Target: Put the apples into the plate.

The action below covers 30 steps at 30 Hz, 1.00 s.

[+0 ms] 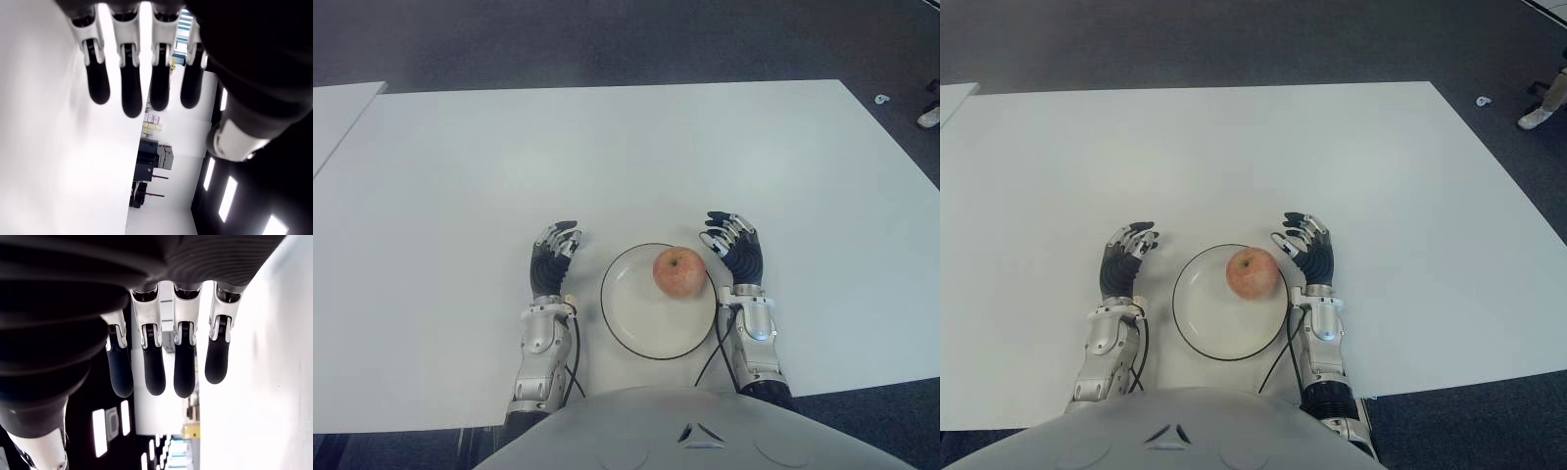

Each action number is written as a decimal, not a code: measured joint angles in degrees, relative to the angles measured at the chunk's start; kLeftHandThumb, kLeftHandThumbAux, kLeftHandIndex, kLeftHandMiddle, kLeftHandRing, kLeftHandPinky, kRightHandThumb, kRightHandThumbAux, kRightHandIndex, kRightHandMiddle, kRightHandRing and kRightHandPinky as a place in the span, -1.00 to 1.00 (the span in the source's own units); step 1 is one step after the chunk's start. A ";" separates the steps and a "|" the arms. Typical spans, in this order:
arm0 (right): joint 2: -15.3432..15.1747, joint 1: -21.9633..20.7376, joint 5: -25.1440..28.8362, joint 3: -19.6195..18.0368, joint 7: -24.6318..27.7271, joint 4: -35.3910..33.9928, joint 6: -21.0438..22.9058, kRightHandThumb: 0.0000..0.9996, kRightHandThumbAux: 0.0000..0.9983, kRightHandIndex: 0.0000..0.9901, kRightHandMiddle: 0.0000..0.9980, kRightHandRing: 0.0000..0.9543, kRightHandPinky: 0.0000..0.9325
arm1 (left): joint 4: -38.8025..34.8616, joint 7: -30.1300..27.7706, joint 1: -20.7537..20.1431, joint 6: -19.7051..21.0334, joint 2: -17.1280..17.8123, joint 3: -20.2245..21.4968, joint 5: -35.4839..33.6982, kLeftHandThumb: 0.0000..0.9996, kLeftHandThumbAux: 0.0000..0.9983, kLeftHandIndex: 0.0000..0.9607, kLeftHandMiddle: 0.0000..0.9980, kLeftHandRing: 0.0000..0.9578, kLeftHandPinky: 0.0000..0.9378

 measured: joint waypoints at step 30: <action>0.04 12.49 2.97 0.15 1.06 -11.36 0.55 0.38 0.46 -0.19 -0.23 -0.22 -0.19 | -12.40 -1.28 5.68 16.99 0.18 -0.48 -2.37 0.21 0.39 -0.22 -0.27 -0.18 -0.15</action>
